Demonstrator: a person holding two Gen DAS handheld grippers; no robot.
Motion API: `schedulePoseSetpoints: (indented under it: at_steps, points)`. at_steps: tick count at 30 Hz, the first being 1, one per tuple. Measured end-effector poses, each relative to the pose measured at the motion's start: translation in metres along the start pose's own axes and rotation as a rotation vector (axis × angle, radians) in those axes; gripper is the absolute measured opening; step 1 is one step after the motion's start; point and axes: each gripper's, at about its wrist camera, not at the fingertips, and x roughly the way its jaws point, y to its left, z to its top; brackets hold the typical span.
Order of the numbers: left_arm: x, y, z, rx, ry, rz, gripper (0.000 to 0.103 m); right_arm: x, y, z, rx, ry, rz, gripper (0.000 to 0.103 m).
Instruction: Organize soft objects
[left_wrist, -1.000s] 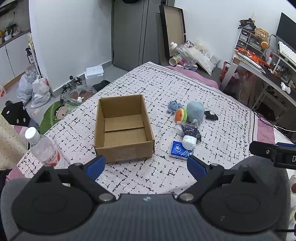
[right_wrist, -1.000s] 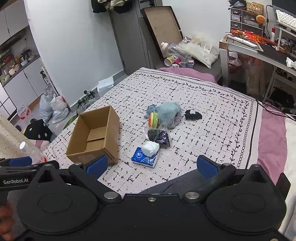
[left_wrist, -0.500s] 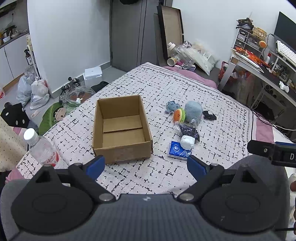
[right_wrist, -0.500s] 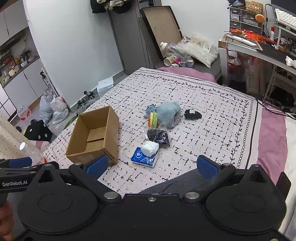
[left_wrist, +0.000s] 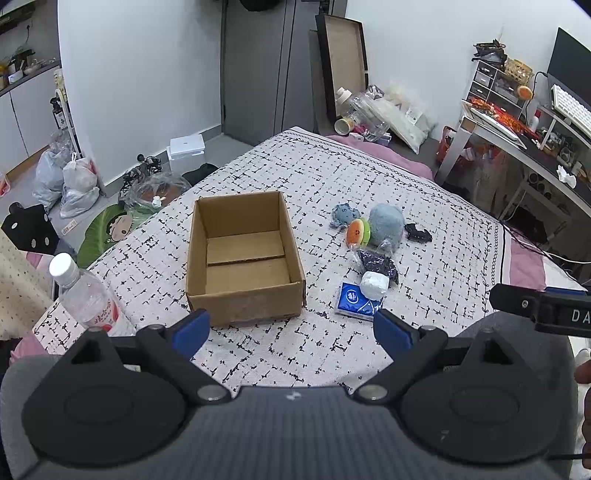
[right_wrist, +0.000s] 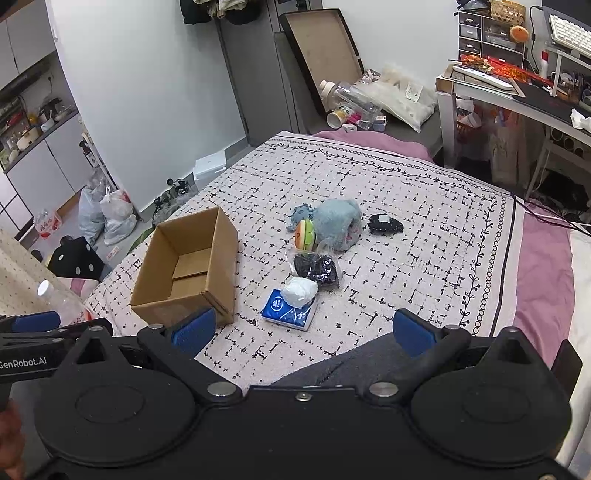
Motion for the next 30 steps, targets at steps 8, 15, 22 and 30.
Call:
schedulePoseSetpoints:
  at_steps: [8,15,22,30]
  points:
    - [0.002,0.003,-0.003,-0.004,0.004,-0.004,0.094,0.002,0.001,0.000,0.003,0.003,0.005,0.103]
    - [0.005,0.003,-0.002,-0.004,0.006,-0.007,0.094,0.004,0.002,0.000,-0.006,0.002,0.010,0.103]
    - [0.016,-0.003,0.000,-0.003,0.015,-0.007,0.094,0.012,-0.003,0.002,-0.001,0.013,0.008,0.103]
    - [0.032,-0.008,0.004,-0.013,0.001,-0.011,0.094,0.029,-0.022,0.008,0.073,0.001,0.041,0.103]
